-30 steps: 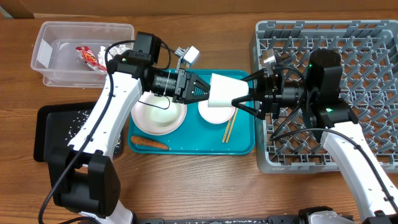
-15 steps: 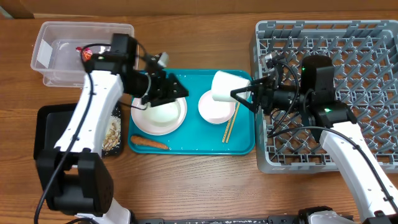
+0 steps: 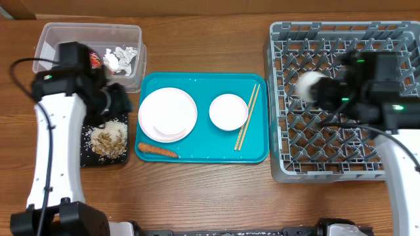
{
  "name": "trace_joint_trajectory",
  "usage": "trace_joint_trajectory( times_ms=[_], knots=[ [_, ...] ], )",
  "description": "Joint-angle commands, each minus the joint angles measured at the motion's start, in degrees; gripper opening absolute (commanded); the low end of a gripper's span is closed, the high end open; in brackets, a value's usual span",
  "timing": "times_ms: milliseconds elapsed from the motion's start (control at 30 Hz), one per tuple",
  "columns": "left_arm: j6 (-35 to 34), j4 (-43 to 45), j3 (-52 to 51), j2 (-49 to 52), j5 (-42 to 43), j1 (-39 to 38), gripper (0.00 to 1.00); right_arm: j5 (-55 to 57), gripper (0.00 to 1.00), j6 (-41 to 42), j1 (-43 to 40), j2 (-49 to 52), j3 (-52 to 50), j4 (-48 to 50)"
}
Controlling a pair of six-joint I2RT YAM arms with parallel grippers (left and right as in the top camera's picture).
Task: Sort waste into correct bins and load items into the dishwasher
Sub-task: 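Place the cup in the dish rack with right gripper and withdraw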
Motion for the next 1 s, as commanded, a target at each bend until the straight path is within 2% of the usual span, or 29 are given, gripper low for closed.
trace_joint_trajectory(
  times_ms=[0,233,400,567,833,900,967],
  knots=[
    [-2.34,-0.46,0.96,-2.43,-4.96,4.33,0.59,12.41,0.38,1.07,-7.96,-0.46,1.38,-1.86],
    [-2.4,-0.98,0.96,-2.47,-4.98,6.88,0.6,12.72,0.37,5.01,-24.74,2.27,1.36,-1.01],
    [-2.4,-0.98,0.96,-2.45,-4.96,6.75,0.6,12.74,0.37,6.84,-33.22,6.45,1.36,-0.61],
    [-2.4,-1.16,0.96,-2.45,-4.94,6.75,0.61,12.7,0.37,9.42,-37.27,12.0,1.36,0.74],
    [-2.38,-1.73,0.96,-2.45,-4.94,6.75,0.61,12.68,0.38,10.19,-38.01,17.92,1.31,2.64],
    [-2.38,-1.7,0.96,-2.45,-4.94,6.75,0.61,12.35,0.48,10.16,-38.01,18.78,1.29,2.54],
    [-2.4,-1.68,0.96,-2.45,-4.94,6.75,0.61,11.34,0.68,10.14,-38.01,19.32,1.29,2.32]
  ],
)
